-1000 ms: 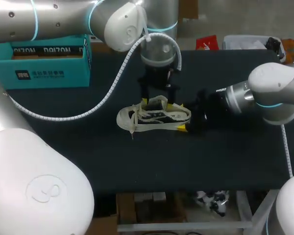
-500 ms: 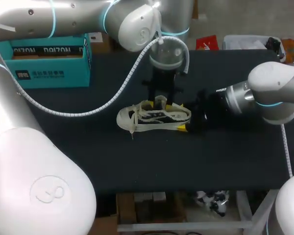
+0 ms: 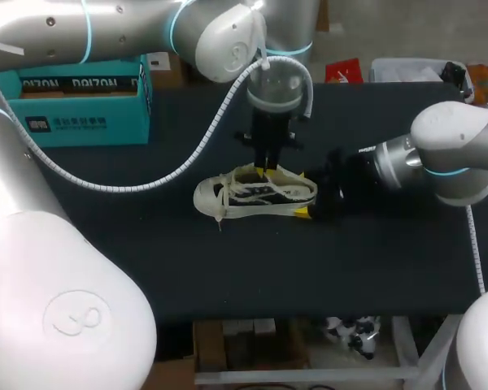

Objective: Open the shoe tongue, take the insole out of the shoe, put the insole back into the shoe, and pack the shoe into the shoebox

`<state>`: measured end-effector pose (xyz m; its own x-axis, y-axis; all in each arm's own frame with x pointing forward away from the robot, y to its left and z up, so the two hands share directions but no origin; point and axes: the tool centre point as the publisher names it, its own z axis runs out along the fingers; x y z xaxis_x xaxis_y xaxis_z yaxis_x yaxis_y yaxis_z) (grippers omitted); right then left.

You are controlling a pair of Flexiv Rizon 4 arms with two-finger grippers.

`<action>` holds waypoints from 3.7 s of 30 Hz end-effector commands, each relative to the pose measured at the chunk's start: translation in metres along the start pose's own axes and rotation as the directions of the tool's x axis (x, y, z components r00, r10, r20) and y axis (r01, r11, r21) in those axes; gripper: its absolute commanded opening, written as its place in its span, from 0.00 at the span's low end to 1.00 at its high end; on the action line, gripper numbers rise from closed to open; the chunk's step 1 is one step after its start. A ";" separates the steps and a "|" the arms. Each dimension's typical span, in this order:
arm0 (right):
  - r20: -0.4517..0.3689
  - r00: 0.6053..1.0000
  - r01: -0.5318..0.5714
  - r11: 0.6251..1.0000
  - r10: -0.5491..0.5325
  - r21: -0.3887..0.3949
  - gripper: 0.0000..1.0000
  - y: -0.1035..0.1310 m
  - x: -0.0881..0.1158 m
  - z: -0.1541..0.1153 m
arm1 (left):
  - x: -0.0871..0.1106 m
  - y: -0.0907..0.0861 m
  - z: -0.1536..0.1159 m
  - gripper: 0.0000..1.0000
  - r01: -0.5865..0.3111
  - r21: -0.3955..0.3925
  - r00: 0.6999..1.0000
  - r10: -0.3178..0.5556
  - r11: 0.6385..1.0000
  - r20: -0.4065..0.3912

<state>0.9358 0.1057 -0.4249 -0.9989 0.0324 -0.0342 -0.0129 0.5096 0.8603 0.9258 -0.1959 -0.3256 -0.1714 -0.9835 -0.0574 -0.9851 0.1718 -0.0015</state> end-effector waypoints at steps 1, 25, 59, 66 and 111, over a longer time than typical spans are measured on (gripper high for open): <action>0.001 1.000 0.001 1.000 -0.001 -0.002 0.00 -0.005 0.000 0.002 | -0.015 0.011 -0.007 0.00 0.010 0.041 0.999 -0.008 0.999 -0.043; 0.001 1.000 0.001 1.000 -0.001 -0.002 0.00 -0.005 0.000 0.002 | -0.118 0.023 -0.005 0.00 0.050 0.096 0.935 -0.013 0.994 -0.354; 0.001 1.000 0.001 1.000 -0.001 -0.002 0.00 -0.005 0.000 0.002 | -0.085 0.016 -0.120 0.00 -0.687 0.353 0.576 0.772 0.635 -0.267; 0.001 1.000 0.001 1.000 -0.001 -0.002 0.00 -0.005 0.000 0.002 | -0.053 0.005 -0.115 0.00 -0.928 0.305 0.126 0.952 0.212 -0.278; 0.001 1.000 0.001 1.000 -0.001 -0.002 0.00 -0.005 0.000 0.002 | -0.011 0.021 0.012 0.00 -0.982 0.186 -0.034 0.996 -0.019 -0.082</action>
<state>0.9357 0.1063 -0.4250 -0.9989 0.0334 -0.0340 -0.0122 0.5108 0.8596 0.9139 -0.1796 -0.3255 -0.9735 0.2027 0.1059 0.1897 0.9743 -0.1216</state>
